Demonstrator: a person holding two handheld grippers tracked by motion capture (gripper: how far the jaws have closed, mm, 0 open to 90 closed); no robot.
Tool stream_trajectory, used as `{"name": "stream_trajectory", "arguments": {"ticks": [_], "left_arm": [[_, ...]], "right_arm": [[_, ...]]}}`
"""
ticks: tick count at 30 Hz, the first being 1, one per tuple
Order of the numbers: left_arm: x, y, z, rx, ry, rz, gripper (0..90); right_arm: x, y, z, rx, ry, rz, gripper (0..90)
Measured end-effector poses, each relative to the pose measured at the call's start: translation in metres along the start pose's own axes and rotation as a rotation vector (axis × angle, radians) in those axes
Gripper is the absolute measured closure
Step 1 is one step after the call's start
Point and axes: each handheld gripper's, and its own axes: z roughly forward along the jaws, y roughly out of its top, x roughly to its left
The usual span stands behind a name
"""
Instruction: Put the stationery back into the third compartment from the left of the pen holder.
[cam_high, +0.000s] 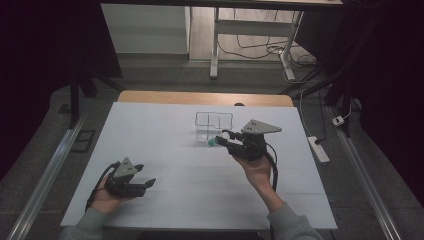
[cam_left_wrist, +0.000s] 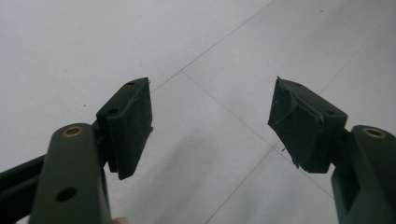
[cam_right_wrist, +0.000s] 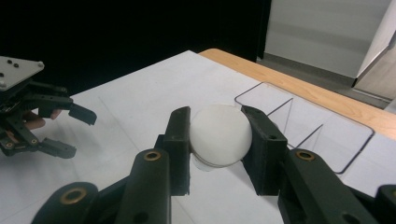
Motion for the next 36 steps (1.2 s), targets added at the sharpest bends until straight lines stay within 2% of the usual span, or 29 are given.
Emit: {"name": "stream_trajectory", "arguments": {"ticks": [17,20,25,27,32,36], "left_arm": [[0.002,-0.002,0.001,0.013,0.006,0.003,29.4],[0.002,-0.002,0.001,0.012,0.006,-0.001,29.4],[0.003,-0.003,0.001,0.012,0.008,-0.004,29.3],[0.003,-0.003,0.001,0.012,0.008,-0.005,29.3],[0.003,-0.003,0.001,0.013,0.010,-0.004,29.2],[0.003,-0.003,0.001,0.011,0.011,-0.006,29.0]], "right_arm": [[-0.024,0.007,-0.004,-0.032,-0.055,0.036,64.4],[-0.029,0.011,-0.004,-0.036,-0.076,0.033,64.4],[-0.043,0.017,-0.002,-0.046,-0.113,0.064,64.4],[-0.047,0.019,-0.001,-0.042,-0.129,0.064,64.4],[-0.058,0.019,0.008,-0.015,-0.185,0.027,64.4],[-0.065,0.017,0.016,0.004,-0.203,0.020,64.4]]}}
